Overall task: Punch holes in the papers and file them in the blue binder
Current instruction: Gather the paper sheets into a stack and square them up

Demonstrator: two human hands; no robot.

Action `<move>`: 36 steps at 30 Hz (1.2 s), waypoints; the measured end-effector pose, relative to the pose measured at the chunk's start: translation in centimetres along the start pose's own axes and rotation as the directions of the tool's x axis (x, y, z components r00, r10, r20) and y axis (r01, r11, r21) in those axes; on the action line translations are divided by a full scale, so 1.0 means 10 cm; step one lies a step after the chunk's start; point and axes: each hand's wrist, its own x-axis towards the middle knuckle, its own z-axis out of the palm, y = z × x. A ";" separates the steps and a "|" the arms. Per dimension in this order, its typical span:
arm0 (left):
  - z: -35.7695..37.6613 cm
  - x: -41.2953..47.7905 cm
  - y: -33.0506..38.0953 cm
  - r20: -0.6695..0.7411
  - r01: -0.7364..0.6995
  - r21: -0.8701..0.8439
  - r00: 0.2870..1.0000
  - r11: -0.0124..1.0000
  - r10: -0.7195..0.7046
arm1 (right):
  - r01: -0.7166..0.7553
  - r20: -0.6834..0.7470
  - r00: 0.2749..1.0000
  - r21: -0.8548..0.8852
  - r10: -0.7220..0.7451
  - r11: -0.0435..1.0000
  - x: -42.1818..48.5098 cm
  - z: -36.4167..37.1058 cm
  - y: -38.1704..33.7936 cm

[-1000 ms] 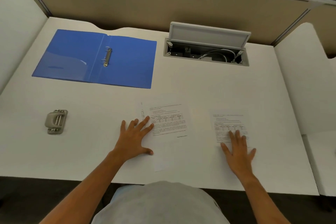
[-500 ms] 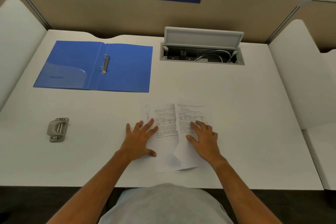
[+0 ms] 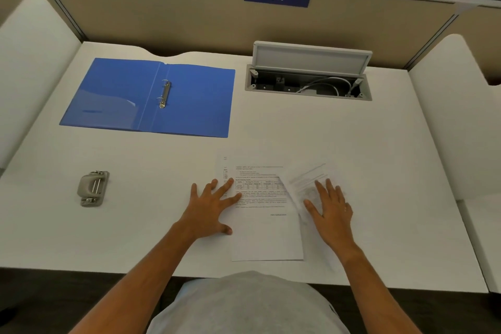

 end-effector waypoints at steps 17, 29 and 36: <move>0.25 -0.09 -0.17 -0.159 -0.030 -0.031 0.987 0.999 0.025 | -0.022 -0.043 0.999 -0.322 0.009 0.947 -0.57 0.01 0.53; 0.11 -0.14 -0.07 -0.070 0.013 -0.058 0.997 0.998 -0.017 | 0.051 -0.109 0.989 -0.411 -0.104 0.910 -0.45 -0.02 0.12; 0.05 -0.09 0.22 -0.034 -0.007 -0.024 0.999 1.000 0.006 | 0.099 -0.193 0.974 -0.120 -0.121 0.988 -0.22 -0.03 -0.76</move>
